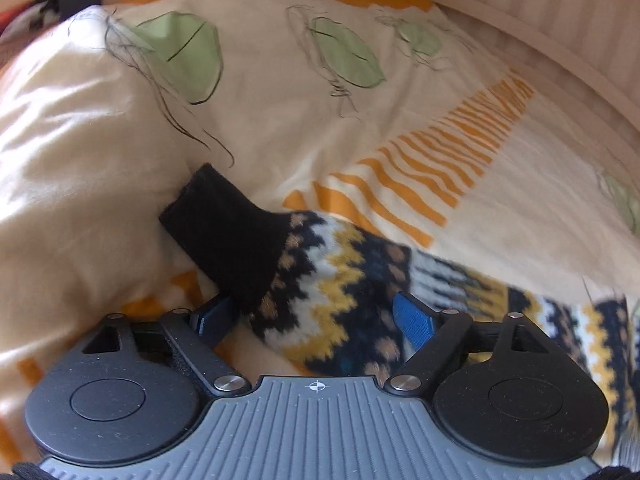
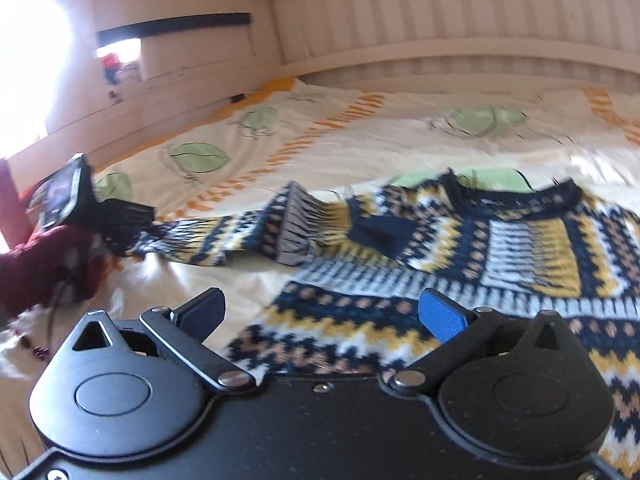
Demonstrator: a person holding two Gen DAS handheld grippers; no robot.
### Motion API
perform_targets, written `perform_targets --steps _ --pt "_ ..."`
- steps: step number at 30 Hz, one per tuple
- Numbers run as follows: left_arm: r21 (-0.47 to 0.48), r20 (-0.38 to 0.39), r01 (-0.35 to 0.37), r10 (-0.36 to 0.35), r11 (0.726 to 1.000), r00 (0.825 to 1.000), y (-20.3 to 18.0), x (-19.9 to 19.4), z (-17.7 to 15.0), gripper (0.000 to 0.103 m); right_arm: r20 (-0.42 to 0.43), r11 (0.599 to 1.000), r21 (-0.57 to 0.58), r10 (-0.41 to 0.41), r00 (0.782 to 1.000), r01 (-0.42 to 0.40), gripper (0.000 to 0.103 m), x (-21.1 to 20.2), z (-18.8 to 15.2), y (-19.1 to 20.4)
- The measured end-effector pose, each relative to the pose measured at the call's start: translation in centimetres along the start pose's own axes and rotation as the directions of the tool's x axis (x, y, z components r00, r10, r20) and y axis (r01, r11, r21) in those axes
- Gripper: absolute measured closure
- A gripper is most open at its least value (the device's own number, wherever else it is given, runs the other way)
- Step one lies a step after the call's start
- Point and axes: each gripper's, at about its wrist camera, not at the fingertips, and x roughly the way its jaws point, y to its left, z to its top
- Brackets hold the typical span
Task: Fold small clothes
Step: 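Grasp the navy cuff of the other sleeve with the left gripper, then lift the sleeve and lay it across the sweater body, open left gripper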
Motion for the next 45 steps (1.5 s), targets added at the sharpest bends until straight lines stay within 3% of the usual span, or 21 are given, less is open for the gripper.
perform_targets --steps 3,4,5,7,9,12,15,19,24,29,33,38,45 --pt "0.01 0.007 0.008 -0.009 1.0 1.0 -0.3 0.6 0.4 0.022 -0.003 1.0 -0.009 0.016 1.0 -0.016 0.0 -0.1 0.1 0.5" --pt "0.015 0.011 0.007 -0.007 1.0 1.0 -0.4 0.8 0.4 0.045 -0.004 1.0 -0.012 0.017 1.0 -0.017 0.0 -0.1 0.1 0.7" --pt "0.006 0.013 0.009 -0.009 1.0 1.0 -0.2 1.0 0.5 0.076 -0.008 1.0 -0.014 0.019 1.0 -0.019 0.0 0.0 0.0 0.7" --pt "-0.062 0.016 0.059 -0.058 0.996 0.998 0.8 1.0 0.6 0.086 -0.018 1.0 -0.012 0.022 1.0 -0.022 0.0 0.0 -0.1 0.8" --pt "-0.089 0.038 0.078 -0.075 0.993 0.996 1.2 0.3 0.7 0.088 -0.025 1.0 -0.004 0.028 0.999 -0.028 0.0 -0.1 -0.3 0.6" --pt "-0.014 0.08 0.047 -0.045 0.999 0.996 0.2 -1.9 1.1 0.092 -0.042 1.0 0.006 0.029 0.999 -0.028 0.0 -0.5 -0.8 -0.1" --pt "0.027 0.135 0.065 -0.068 0.998 0.988 -1.1 -5.0 2.1 0.092 -0.06 1.0 0.018 0.017 0.998 -0.016 0.0 -1.3 -1.5 -1.1" --pt "0.103 0.214 0.108 -0.128 0.989 0.968 -4.1 -9.8 4.0 0.092 -0.07 0.999 0.044 -0.003 0.998 0.006 0.0 -2.8 -2.2 -2.5" --pt "0.217 0.265 0.189 -0.244 0.958 0.933 -10.1 -15.4 5.1 0.092 -0.072 0.996 0.086 -0.022 0.997 0.028 0.0 -4.8 -3.1 -4.5" --pt "0.307 0.252 0.298 -0.379 0.904 0.891 -17.5 -18.9 4.6 0.092 -0.055 0.991 0.121 -0.043 0.998 0.049 0.0 -6.9 -3.5 -6.4" --pt "0.38 0.206 0.369 -0.466 0.848 0.86 -24.0 -19.8 2.3 0.092 -0.037 0.985 0.163 -0.059 0.998 0.065 0.0 -8.0 -3.7 -8.2" --pt "0.44 0.091 0.457 -0.545 0.773 0.834 -31.8 -18.6 -1.8 0.092 -0.004 0.971 0.223 -0.093 0.996 0.091 0.0 -9.0 -3.9 -10.7" --pt "0.515 -0.068 0.531 -0.586 0.673 0.808 -40.4 -14.9 -9.7 0.092 0.025 0.933 0.336 -0.15 0.988 0.133 0.0 -10.5 -3.8 -14.5"
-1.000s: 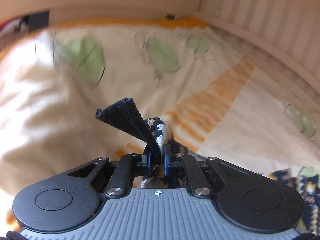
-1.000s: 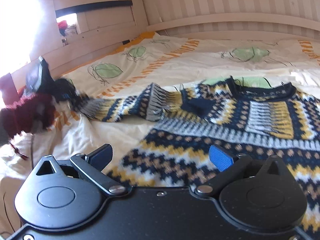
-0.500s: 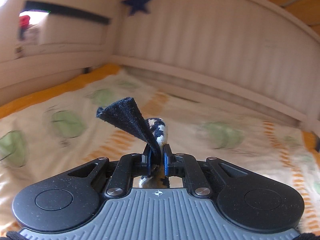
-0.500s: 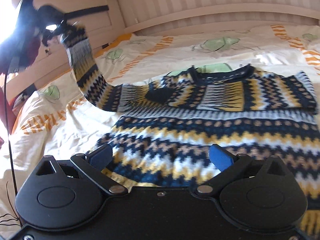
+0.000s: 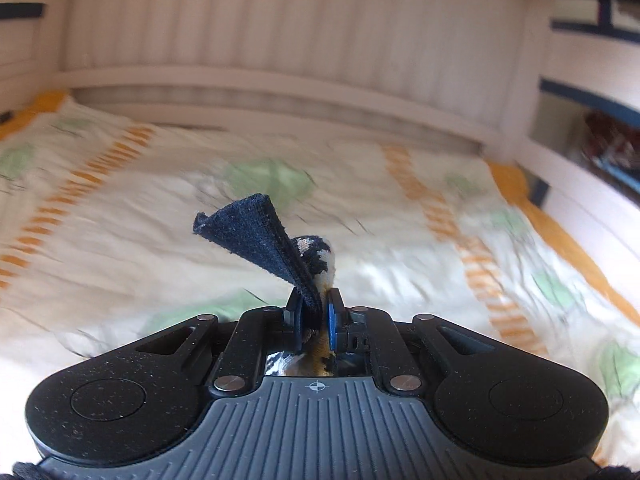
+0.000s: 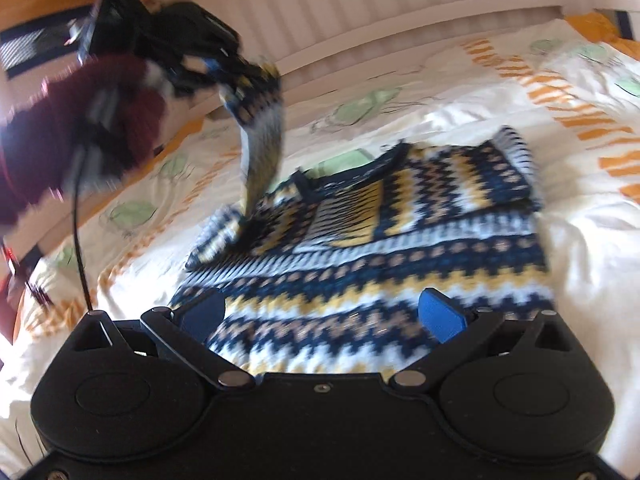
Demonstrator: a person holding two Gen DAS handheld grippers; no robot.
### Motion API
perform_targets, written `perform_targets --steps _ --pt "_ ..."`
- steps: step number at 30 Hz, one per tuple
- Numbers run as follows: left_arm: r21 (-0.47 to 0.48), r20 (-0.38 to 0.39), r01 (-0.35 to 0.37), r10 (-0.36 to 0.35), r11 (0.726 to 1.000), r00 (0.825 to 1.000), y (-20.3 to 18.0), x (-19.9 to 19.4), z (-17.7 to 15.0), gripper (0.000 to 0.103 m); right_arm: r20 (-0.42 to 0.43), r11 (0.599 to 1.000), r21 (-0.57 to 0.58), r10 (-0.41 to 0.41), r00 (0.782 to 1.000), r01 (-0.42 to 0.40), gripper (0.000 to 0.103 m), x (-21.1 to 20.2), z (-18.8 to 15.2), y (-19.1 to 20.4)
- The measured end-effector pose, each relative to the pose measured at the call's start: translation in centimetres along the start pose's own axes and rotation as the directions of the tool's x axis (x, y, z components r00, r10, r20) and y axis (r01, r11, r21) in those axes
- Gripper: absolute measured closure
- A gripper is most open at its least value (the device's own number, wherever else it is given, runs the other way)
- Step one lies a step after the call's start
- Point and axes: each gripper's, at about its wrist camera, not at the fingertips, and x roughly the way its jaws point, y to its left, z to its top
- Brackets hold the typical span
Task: Fold small clothes
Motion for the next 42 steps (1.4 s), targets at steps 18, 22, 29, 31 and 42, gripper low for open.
perform_targets --steps 18,22,29,31,42 --pt "0.146 -0.129 0.243 -0.225 0.959 0.966 -7.8 3.5 -6.3 0.024 0.008 0.996 0.048 -0.079 0.997 0.079 0.0 -0.2 0.3 -2.6" --pt "0.185 -0.079 0.188 -0.176 0.965 0.981 -6.3 1.3 -6.5 0.019 0.01 0.995 0.037 -0.092 0.996 0.091 0.0 -0.1 0.3 -2.6" --pt "0.108 -0.093 -0.052 0.062 0.993 0.994 2.4 0.0 -8.4 0.019 0.006 0.995 0.031 -0.097 0.995 0.096 0.0 0.1 0.6 -2.7" --pt "0.057 -0.113 -0.127 0.132 0.99 0.985 5.5 0.1 -9.2 0.019 0.01 0.995 0.021 -0.1 0.995 0.1 0.0 0.2 0.9 -2.7" --pt "-0.162 -0.164 -0.321 0.295 0.933 0.941 17.1 0.5 -13.4 0.016 0.038 0.996 -0.006 -0.092 0.995 0.093 0.0 2.0 4.4 -4.0"
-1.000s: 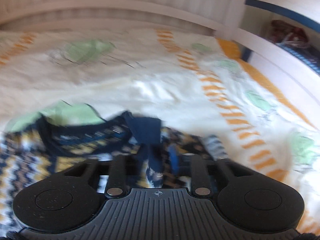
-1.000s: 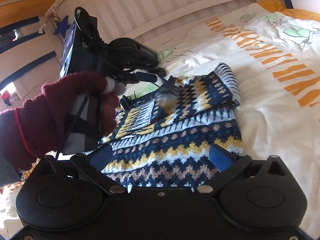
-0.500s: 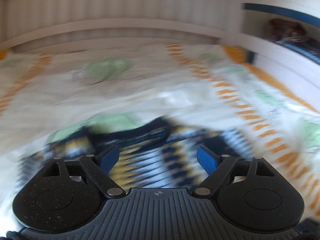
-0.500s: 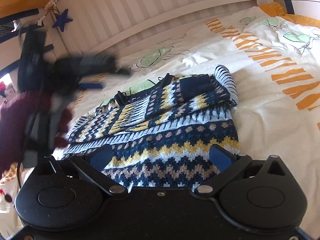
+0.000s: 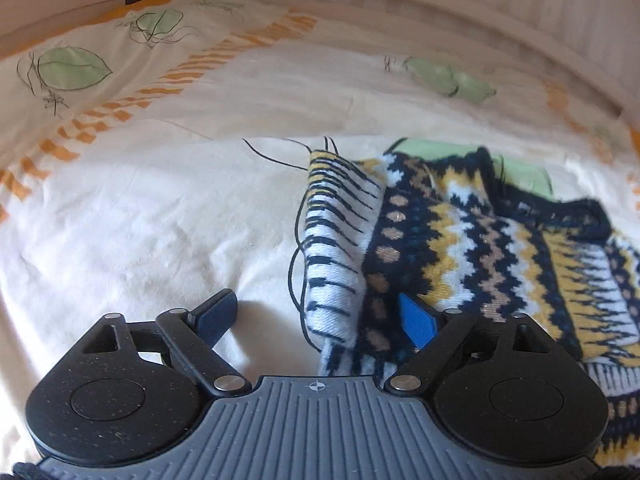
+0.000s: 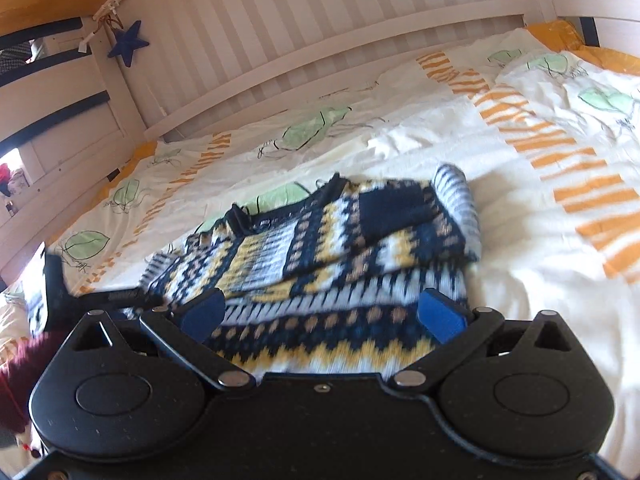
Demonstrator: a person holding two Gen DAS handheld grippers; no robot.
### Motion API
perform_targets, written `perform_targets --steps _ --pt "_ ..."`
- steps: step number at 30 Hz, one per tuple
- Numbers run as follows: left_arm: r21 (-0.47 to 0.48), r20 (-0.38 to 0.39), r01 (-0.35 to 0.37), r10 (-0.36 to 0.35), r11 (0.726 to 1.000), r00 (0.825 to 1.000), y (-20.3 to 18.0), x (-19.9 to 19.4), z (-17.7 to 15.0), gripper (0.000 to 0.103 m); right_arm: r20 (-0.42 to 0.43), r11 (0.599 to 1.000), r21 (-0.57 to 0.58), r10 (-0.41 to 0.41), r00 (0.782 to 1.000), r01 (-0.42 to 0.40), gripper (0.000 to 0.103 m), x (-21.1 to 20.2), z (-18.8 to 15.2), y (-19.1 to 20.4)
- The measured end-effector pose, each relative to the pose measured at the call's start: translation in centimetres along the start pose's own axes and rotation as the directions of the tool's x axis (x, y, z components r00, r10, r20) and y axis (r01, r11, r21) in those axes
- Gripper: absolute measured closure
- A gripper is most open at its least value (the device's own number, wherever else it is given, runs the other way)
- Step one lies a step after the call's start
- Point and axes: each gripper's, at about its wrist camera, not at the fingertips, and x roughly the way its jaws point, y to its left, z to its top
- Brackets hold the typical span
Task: Fold small clothes
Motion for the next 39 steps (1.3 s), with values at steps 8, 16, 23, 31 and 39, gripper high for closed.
perform_targets --steps 8,16,23,31,39 --pt "0.041 0.092 -0.009 0.005 0.999 0.996 -0.4 -0.2 -1.8 0.01 0.011 1.0 -0.025 0.004 1.0 -0.003 0.006 5.3 4.4 -2.2" --pt "-0.071 0.149 0.108 -0.097 0.992 0.984 1.8 -0.4 -2.3 0.009 -0.073 0.989 -0.016 -0.147 0.986 0.146 0.022 10.9 4.7 -3.9" --pt "-0.109 0.167 0.146 -0.127 0.983 0.978 2.4 -0.4 -2.2 0.009 -0.102 0.991 0.047 -0.116 0.988 0.122 0.059 11.9 4.8 -4.7" --pt "-0.06 0.115 0.117 -0.109 0.991 0.987 1.7 -1.2 -0.9 0.009 0.032 0.989 -0.016 -0.149 0.988 0.15 0.093 7.5 6.4 -3.7" --pt "0.106 0.148 0.077 -0.093 0.991 0.985 -0.6 -3.0 1.2 0.009 -0.01 0.993 0.017 -0.117 0.993 0.118 0.074 7.7 6.7 -5.9"
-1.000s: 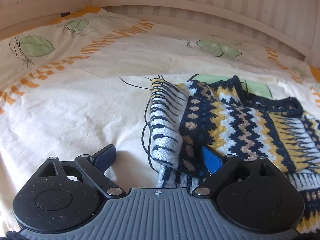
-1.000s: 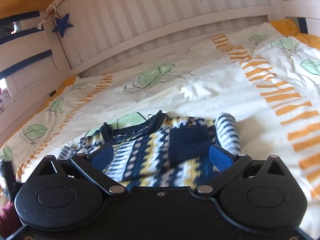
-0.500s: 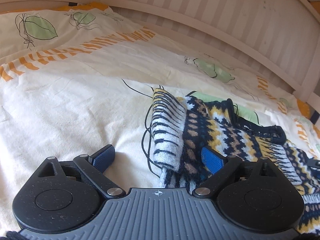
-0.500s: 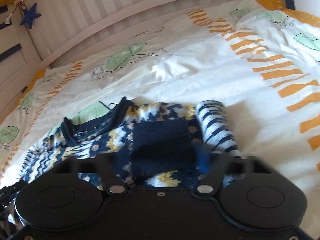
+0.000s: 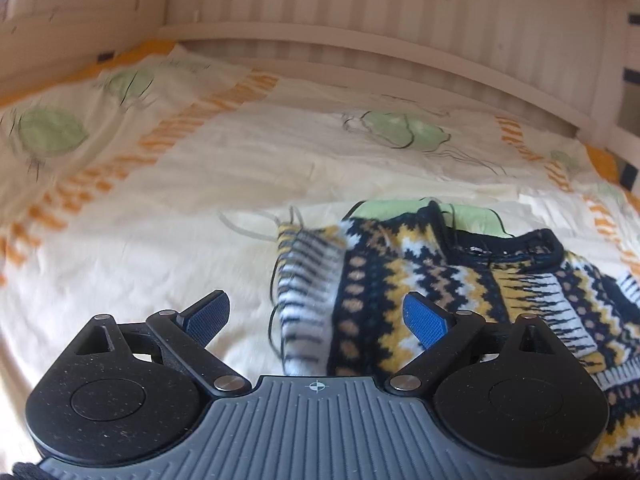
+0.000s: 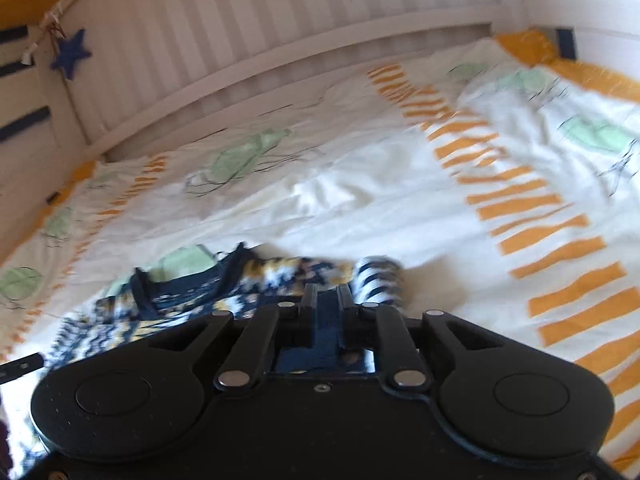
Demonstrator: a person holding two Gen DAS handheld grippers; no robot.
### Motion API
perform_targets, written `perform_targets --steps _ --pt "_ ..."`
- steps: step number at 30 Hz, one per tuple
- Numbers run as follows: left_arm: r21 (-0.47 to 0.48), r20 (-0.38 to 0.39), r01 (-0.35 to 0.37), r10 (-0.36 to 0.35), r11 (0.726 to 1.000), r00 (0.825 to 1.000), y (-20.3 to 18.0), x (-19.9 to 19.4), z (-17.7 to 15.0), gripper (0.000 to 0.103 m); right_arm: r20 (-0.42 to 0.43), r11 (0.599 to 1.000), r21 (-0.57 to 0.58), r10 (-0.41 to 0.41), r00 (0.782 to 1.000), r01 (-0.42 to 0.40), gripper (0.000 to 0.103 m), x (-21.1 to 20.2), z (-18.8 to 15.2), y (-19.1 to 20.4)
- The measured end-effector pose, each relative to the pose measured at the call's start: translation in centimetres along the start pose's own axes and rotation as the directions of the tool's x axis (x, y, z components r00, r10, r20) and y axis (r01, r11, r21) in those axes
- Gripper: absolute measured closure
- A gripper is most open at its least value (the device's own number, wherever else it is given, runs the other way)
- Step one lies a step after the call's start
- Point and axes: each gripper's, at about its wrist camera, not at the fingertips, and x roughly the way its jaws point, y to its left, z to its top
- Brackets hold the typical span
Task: Fold small clothes
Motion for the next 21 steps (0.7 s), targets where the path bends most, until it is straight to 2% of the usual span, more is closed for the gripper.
perform_targets --steps 1,2,3,10,13,15,16,21 --pt "0.012 0.0 0.002 -0.002 1.0 1.0 -0.2 0.0 0.2 0.009 -0.011 1.0 -0.002 0.0 1.0 0.0 0.052 0.4 -0.1 0.1" --pt "0.017 -0.002 0.005 -0.005 1.0 1.0 -0.4 0.0 0.2 0.009 -0.028 1.0 0.005 -0.002 1.0 0.002 0.035 1.0 -0.2 0.0" --pt "0.015 -0.007 0.009 -0.009 1.0 1.0 -0.5 0.0 0.3 0.009 -0.041 1.0 0.014 -0.002 0.999 0.003 0.032 1.4 -0.4 0.0" --pt "0.008 -0.041 0.03 -0.03 1.0 0.999 -0.3 -0.2 0.3 0.009 -0.101 1.0 0.023 0.012 0.995 -0.01 0.032 3.4 -1.5 -0.3" --pt "0.012 -0.044 0.031 -0.031 0.999 0.999 -0.2 -0.2 0.3 0.009 -0.106 0.999 0.017 0.03 0.994 -0.028 0.039 3.6 -1.7 0.1" --pt "0.018 -0.046 0.03 -0.029 0.999 0.999 -0.2 -0.2 0.4 0.009 -0.117 1.0 0.002 0.028 0.993 -0.028 0.067 3.8 -1.8 0.6" --pt "0.021 -0.047 0.029 -0.028 0.999 0.998 -0.2 -0.2 0.4 0.009 -0.106 1.0 -0.007 0.022 0.994 -0.023 0.088 3.7 -1.8 0.8" --pt "0.039 -0.039 0.024 -0.023 0.999 0.999 -0.6 -0.3 1.2 0.009 0.0 0.998 -0.039 0.049 0.999 -0.049 0.09 0.4 -0.9 1.8"
